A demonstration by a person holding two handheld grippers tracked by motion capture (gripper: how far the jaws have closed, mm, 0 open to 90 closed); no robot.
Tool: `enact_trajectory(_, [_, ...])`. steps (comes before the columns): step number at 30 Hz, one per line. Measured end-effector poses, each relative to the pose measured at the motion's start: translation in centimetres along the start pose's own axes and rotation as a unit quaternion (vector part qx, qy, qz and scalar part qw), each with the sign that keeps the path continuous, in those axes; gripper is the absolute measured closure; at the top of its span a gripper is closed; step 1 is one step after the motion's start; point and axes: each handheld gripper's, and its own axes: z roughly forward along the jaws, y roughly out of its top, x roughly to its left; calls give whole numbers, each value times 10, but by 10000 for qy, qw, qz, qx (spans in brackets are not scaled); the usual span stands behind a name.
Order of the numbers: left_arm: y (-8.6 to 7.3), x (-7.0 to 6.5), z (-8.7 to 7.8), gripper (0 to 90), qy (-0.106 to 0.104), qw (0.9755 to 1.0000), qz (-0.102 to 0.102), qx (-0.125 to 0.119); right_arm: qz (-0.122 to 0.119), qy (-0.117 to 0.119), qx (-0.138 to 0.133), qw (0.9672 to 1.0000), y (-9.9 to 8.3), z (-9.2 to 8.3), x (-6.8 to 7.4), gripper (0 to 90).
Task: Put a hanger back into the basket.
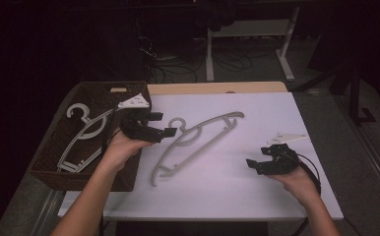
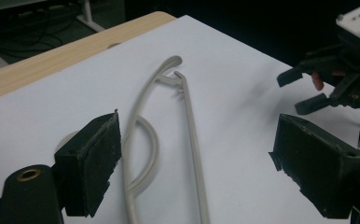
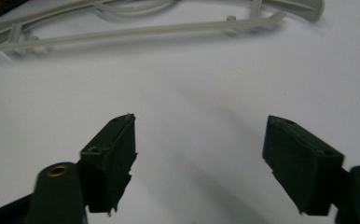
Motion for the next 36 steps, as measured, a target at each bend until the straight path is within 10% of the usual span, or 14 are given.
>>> enact_trajectory(20, [-25, 6, 49, 166, 395, 9987, -158, 264, -169, -96, 184, 9996, 84, 97, -13, 871])
enact_trajectory(36, [-40, 13, 68, 176, 605, 9963, -267, 558, -98, -223, 520, 9984, 86, 136, -26, 893])
